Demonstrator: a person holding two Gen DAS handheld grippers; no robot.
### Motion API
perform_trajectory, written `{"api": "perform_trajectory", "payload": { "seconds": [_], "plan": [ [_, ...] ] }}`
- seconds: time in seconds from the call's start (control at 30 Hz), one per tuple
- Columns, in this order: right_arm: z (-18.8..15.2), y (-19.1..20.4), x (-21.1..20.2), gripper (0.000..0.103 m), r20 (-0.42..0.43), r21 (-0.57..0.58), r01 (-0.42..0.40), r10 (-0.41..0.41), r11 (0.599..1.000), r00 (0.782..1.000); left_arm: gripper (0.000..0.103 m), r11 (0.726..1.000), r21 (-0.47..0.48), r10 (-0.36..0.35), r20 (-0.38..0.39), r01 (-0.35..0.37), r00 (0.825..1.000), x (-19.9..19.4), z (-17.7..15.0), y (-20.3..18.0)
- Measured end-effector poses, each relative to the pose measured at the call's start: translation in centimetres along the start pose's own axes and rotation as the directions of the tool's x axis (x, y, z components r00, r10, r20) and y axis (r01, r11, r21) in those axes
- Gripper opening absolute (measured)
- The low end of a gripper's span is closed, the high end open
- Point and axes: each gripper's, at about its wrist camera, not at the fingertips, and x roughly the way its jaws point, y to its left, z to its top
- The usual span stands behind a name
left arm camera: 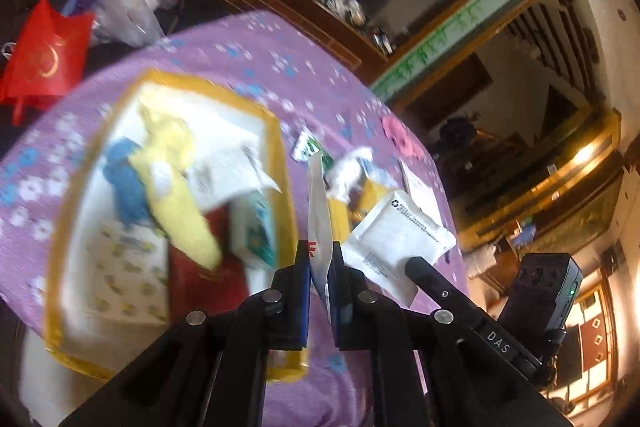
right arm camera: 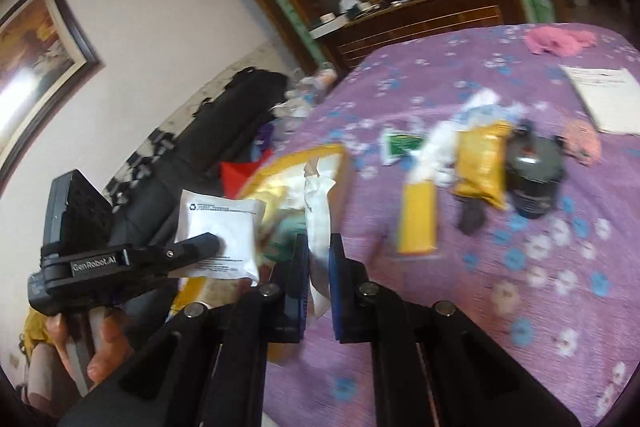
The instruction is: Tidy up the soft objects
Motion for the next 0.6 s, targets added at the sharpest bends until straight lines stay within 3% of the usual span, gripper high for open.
{"api": "perform_trajectory", "payload": {
  "seconds": [0.13,0.33,0.5,0.6],
  "plan": [
    [1.2,2.2,3.0,0.009,-0.041,-0.032,-0.034,0.033,0.999,0.999,0.006,0.999,-0.029,0.026,0.033,-0.025,0.999,-0.5,1.7,2.0],
    [3.9,3.5,8.3,0.009,-0.084,-0.015,-0.022,0.021,1.0,0.996,0.006,0.998,-0.041,0.05,0.048,-0.048,0.998,1.1,5.2,4.2],
    [5.8,2.5,13.7,0.009,-0.169,0.032,0.008,-0.003,0.999,0.986,0.006,0.997,-0.025,0.079,0.008,-0.079,0.997,4.0,7.8,6.6],
    [6.4,2.1,16.7,0.009,-0.217,0.026,0.042,-0.035,0.999,0.976,0.006,0.988,0.007,0.157,-0.014,-0.157,0.988,5.9,8.9,7.5]
  ]
}}
